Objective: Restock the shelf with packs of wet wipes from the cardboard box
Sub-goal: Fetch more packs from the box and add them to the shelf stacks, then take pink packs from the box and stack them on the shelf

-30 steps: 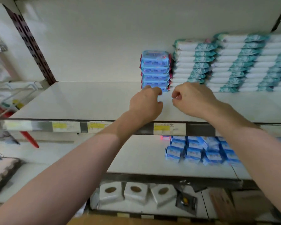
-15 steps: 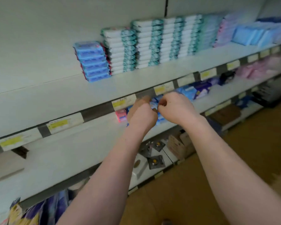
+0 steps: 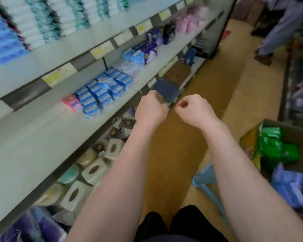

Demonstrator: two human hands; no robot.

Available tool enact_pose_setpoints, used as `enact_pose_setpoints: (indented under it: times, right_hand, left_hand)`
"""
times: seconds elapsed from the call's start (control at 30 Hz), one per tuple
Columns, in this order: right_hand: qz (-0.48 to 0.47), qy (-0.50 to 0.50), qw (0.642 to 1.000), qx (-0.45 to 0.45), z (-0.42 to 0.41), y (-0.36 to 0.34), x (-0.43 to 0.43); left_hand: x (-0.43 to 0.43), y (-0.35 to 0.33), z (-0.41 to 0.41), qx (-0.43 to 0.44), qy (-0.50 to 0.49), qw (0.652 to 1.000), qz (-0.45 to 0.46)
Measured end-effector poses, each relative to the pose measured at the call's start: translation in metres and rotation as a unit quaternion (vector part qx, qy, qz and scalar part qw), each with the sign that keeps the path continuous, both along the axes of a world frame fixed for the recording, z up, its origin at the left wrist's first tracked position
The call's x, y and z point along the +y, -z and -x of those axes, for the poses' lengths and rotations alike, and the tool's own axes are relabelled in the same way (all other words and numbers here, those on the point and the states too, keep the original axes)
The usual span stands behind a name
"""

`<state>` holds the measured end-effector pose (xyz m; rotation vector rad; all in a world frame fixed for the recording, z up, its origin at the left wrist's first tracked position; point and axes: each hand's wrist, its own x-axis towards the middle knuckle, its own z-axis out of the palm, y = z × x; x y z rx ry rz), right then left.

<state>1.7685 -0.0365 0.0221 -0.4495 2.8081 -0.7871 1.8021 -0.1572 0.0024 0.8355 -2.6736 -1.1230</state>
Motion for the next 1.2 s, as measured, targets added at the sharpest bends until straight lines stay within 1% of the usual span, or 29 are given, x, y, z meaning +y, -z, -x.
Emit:
enact_pose_setpoints:
  times: [0.23, 0.33, 0.47, 0.57, 0.7, 0.9, 1.07, 1.2]
  right_hand:
    - [0.000, 0.124, 0.991, -0.042, -0.006, 0.030, 0.100]
    - [0.001, 0.173, 0.983, -0.059, -0.009, 0.041, 0.150]
    - [0.008, 0.219, 0.972, -0.084, -0.012, 0.054, 0.217]
    - [0.009, 0.246, 0.966, -0.085, -0.010, 0.061, 0.267]
    - [0.030, 0.264, 0.957, -0.118, -0.004, 0.075, 0.333]
    - [0.042, 0.303, 0.942, -0.139, 0.012, 0.107, 0.429]
    - [0.042, 0.357, 0.919, -0.164, 0.019, 0.131, 0.492]
    - [0.036, 0.374, 0.906, -0.193, 0.028, 0.152, 0.520]
  left_hand:
    - [0.095, 0.019, 0.011, -0.031, 0.108, 0.994, -0.002]
    - [0.145, 0.029, 0.016, -0.049, 0.141, 0.989, -0.018]
    - [0.212, 0.041, 0.024, -0.078, 0.190, 0.978, -0.026]
    - [0.260, 0.047, 0.033, -0.096, 0.209, 0.973, -0.026]
    - [0.326, 0.058, 0.045, -0.121, 0.235, 0.964, -0.020]
    - [0.415, 0.092, 0.065, -0.174, 0.278, 0.944, -0.023]
    - [0.455, 0.113, 0.079, -0.211, 0.289, 0.934, -0.020]
    - [0.468, 0.127, 0.089, -0.241, 0.293, 0.925, -0.009]
